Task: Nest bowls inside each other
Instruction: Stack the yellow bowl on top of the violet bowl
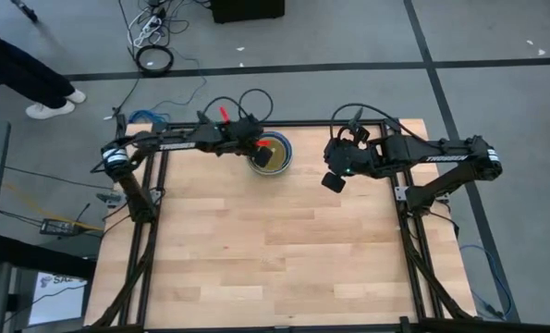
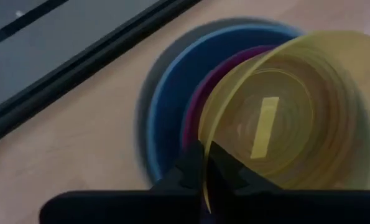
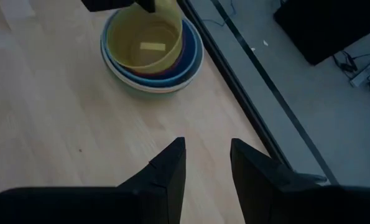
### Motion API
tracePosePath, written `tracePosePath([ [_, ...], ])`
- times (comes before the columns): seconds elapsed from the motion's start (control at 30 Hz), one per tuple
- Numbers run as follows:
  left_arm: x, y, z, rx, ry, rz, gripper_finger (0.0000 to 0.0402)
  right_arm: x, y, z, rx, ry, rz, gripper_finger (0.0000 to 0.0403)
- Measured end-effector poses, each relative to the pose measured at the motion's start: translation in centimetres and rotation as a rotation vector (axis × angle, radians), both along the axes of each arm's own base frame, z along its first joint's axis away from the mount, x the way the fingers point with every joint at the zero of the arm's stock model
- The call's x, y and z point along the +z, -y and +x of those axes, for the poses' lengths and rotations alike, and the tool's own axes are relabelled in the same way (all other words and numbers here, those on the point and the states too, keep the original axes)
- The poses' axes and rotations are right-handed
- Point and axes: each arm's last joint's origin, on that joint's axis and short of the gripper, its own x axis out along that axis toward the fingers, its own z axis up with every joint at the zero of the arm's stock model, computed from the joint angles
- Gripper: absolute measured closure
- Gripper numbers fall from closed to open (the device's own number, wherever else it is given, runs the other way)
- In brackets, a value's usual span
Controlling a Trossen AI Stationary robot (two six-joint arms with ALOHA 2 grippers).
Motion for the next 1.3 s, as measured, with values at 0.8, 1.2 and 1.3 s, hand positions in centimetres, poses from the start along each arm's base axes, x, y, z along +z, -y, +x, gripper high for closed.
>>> tracePosePath([
  [0.8, 5.0, -0.2, 1.1, -0.041, 0.022, -0.006, 0.0321, -5.2, 0.3, 0.1, -0.048, -0.088, 0.020, 0.0291],
  [1.2, 5.3, 0.2, 1.5, -0.069, -0.080, -0.002, 0.0321, -5.1, 0.8, 0.3, -0.064, -0.061, 0.023, 0.0291],
  [1.3, 2.8, 0.3, 1.7, -0.039, -0.135, -0.039, 0.0321, -5.1, 0.8, 0.4, -0.063, -0.050, 0.024, 0.0291],
])
